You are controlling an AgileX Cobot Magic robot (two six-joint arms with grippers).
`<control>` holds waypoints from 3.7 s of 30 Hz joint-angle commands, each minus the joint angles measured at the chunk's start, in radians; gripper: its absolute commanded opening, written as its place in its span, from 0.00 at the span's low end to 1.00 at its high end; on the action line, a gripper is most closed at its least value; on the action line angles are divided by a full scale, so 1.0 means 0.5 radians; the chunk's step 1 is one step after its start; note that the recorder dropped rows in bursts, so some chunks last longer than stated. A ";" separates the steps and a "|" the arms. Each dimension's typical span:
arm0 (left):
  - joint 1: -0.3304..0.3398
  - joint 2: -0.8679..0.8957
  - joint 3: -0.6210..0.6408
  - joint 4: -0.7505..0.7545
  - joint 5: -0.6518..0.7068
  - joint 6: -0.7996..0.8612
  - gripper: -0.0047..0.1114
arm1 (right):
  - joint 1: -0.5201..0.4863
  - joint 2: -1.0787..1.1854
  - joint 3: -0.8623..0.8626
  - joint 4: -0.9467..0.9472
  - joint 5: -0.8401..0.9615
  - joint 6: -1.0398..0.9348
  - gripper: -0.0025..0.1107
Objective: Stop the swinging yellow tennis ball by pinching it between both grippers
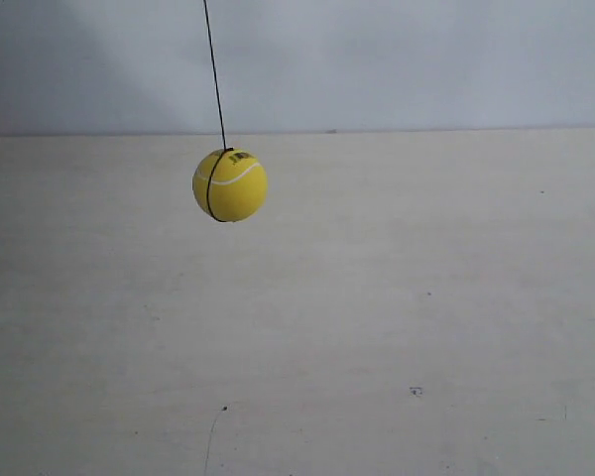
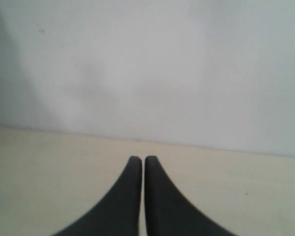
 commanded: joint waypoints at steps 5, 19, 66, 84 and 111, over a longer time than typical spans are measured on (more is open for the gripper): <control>-0.008 -0.003 0.005 -0.012 0.000 0.003 0.08 | -0.096 -0.255 0.003 0.005 0.122 0.090 0.02; -0.008 -0.003 0.005 -0.012 0.000 0.003 0.08 | -0.096 -0.255 0.197 1.876 0.094 -2.103 0.02; -0.008 -0.003 0.005 -0.012 0.000 0.003 0.08 | -0.096 -0.255 0.237 3.088 0.839 -3.522 0.02; -0.008 -0.003 0.005 -0.325 -0.110 0.614 0.08 | -0.096 -0.255 0.237 3.092 0.848 -3.522 0.02; -0.008 -0.003 0.005 -2.737 1.402 2.885 0.08 | -0.096 -0.255 0.237 3.092 0.848 -3.522 0.02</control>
